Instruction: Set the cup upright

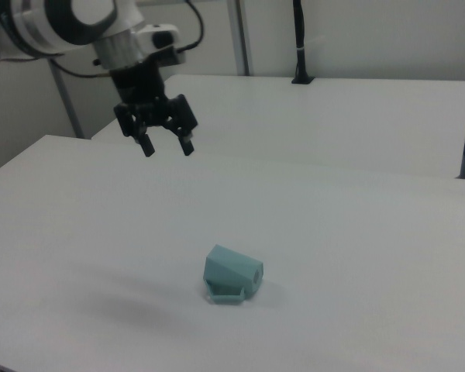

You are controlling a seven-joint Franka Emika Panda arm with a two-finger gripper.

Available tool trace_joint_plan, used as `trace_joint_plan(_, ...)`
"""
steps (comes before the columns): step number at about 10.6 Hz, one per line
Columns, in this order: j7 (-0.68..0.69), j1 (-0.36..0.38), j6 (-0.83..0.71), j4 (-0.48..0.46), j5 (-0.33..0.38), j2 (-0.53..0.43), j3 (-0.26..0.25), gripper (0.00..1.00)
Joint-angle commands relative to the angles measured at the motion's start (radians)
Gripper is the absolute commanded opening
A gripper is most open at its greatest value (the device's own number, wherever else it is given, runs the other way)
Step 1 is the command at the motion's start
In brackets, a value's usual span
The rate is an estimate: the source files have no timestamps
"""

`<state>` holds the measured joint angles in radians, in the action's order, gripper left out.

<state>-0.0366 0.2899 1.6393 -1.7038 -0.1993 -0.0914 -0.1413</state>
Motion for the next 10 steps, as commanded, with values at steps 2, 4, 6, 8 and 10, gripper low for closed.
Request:
trace_joint_plan(2,-0.346,0.155,-0.016,-0.040,-0.303,0.086,0.063,1.00)
trace_joint_plan(4,-0.516,0.227,0.037,-0.088,-0.437,0.154,0.065,1.00)
trace_joint_plan(6,-0.649,0.302,0.073,-0.178,-0.619,0.191,0.066,1.00)
trace_joint_plan(8,-0.649,0.342,0.074,-0.262,-0.715,0.193,0.066,1.00)
trace_joint_plan(10,-0.649,0.318,0.079,-0.267,-0.716,0.222,0.068,1.00)
